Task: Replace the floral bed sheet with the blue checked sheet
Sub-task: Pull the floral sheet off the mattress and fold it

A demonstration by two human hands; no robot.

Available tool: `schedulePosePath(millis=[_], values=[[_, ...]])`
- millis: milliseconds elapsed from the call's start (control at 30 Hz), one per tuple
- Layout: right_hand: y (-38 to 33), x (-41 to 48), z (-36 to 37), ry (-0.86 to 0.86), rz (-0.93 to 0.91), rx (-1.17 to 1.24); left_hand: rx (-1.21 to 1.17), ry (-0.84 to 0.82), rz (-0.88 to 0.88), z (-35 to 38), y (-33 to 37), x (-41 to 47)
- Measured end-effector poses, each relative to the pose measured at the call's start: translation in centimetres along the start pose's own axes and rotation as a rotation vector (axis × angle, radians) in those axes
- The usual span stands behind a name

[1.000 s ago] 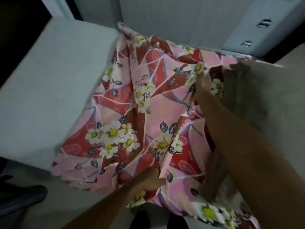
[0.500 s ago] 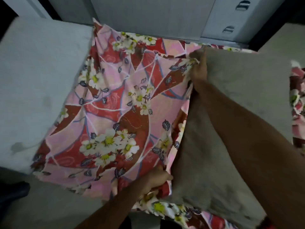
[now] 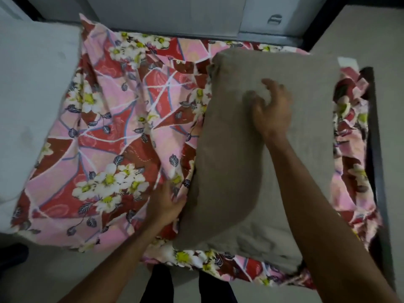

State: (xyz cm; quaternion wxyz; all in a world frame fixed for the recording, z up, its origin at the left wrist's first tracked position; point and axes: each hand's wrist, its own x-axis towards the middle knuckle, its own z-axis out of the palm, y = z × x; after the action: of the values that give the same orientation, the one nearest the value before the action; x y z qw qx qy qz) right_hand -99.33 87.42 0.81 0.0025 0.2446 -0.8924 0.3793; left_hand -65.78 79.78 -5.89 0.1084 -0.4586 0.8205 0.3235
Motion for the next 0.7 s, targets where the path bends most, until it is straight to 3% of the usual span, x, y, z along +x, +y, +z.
schedulePosePath(millis=[67,133,233,367,467,567,700], values=[[3.6,-1.9,-4.1,0.054,0.121,-0.119,0.017,0.093,0.205,-0.5,2.6,1.3],[7.4,-3.8,-7.0,-0.017,0.332,-0.173,-0.154,-0.005,0.292,-0.7,5.9,2.4],[12.9,-7.5,-9.2,-0.163,0.534,-0.126,-0.46,-0.238,0.099,0.3,9.8,3.9],[16.7,-11.8,-10.5,-0.137,0.716,0.404,-0.587,-0.241,-0.001,2.3,10.4,5.7],[19.3,-14.5,-10.5,-0.229,0.76,0.638,-0.676,-0.274,-0.023,3.2,9.0,6.6],[20.9,-15.6,-10.5,-0.308,0.766,0.692,-0.804,-0.338,-0.05,4.1,8.2,7.4],[19.6,-15.0,-12.0,-0.263,0.852,0.657,-0.888,-0.378,-0.059,2.9,11.5,6.4]])
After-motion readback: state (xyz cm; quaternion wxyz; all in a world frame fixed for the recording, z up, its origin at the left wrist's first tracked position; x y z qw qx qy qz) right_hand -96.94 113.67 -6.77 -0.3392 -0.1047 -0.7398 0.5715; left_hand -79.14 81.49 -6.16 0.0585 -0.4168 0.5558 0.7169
